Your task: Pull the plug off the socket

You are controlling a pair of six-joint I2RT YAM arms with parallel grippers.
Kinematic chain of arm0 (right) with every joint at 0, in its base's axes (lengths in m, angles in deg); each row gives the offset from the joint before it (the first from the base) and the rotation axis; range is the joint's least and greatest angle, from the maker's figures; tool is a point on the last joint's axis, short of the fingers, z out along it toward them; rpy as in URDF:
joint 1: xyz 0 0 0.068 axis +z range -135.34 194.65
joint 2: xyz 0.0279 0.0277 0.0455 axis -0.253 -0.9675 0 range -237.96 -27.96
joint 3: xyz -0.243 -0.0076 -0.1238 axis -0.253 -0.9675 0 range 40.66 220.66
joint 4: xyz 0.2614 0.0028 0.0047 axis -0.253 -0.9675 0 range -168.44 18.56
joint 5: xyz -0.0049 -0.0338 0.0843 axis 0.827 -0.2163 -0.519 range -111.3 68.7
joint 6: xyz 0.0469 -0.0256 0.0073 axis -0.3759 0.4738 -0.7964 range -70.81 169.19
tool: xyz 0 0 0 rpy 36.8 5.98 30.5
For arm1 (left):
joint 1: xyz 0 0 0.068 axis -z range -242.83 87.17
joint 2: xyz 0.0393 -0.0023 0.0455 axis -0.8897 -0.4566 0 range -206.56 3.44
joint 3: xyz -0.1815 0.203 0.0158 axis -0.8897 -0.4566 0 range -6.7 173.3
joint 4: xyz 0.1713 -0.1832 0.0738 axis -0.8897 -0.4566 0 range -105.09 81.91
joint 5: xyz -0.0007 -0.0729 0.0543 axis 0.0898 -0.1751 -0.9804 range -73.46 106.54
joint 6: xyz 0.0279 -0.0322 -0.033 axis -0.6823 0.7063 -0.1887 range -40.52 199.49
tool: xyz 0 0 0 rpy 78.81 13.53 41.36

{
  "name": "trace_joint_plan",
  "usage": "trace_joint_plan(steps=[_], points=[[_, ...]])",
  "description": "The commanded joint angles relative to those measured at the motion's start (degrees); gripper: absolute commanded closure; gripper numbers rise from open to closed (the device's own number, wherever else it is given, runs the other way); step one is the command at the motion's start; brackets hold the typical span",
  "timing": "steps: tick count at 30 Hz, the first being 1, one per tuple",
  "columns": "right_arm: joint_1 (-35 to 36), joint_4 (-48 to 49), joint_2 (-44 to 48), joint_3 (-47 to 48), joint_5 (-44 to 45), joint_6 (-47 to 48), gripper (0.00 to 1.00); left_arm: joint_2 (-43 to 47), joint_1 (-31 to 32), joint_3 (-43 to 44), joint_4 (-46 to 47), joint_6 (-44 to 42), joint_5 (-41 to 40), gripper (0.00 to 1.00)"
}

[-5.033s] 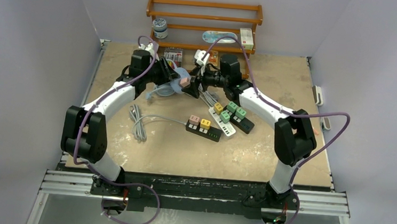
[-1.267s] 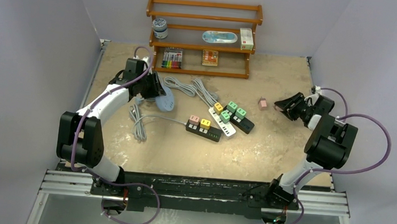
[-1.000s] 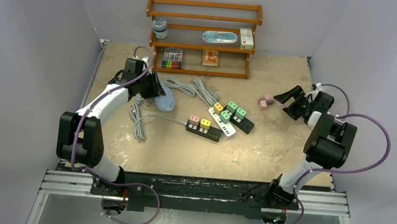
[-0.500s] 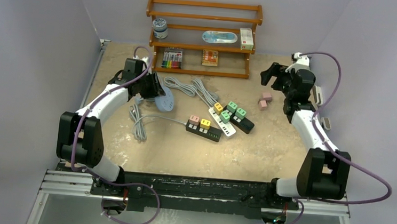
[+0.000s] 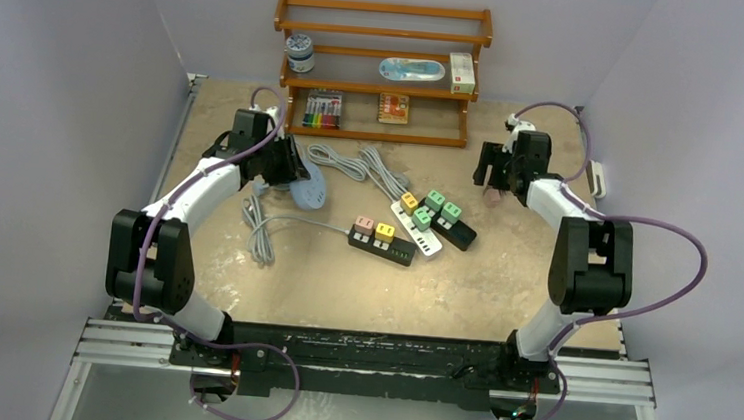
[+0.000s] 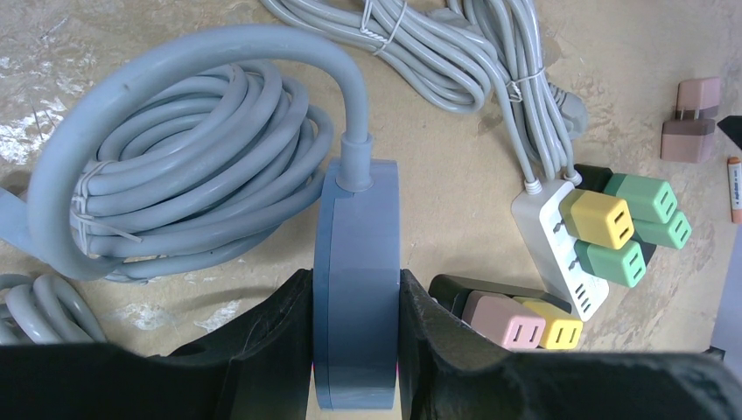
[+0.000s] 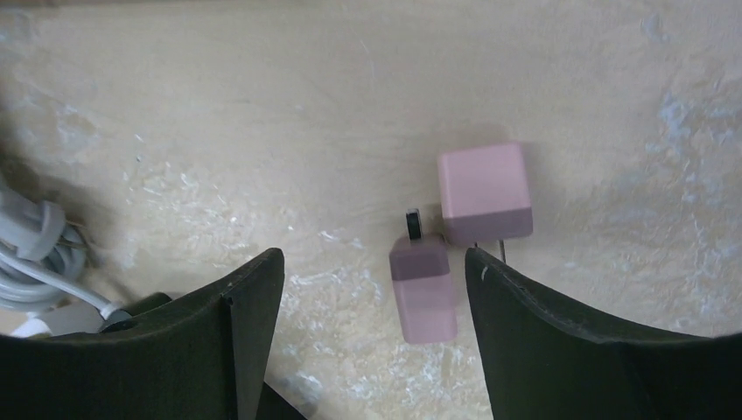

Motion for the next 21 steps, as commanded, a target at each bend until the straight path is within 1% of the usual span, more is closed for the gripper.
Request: trace_joint_plan(steps=[1,6,15,18,19,21], points=[[-0.1,-3.7,1.3,2.1,2.0,0.6,0.24,1.1,-1.2,0.4,0.4,-0.8,-0.7,1.00],[-0.1,-3.9,2.0,-0.4,2.3,0.6,0.28,0.4,-1.2,0.6,0.6,-0.7,0.2,1.00],[-0.1,-4.4,-0.8,-0.6,0.8,-0.4,0.39,0.8,-1.2,0.3,0.0,-0.9,0.0,1.00],[-0.1,-4.7,-1.1,-0.9,0.7,-0.5,0.47,1.0,-1.2,0.1,0.0,-1.0,-0.2,1.00],[-0.1,-4.7,-1.3,-0.9,0.6,-0.5,0.51,0.9,-1.2,0.1,0.0,-0.9,-0.3,1.00],[-0.1,-4.9,-2.2,-0.7,0.2,-0.7,0.63,0.8,-1.2,0.2,0.1,-0.9,-0.2,1.00]])
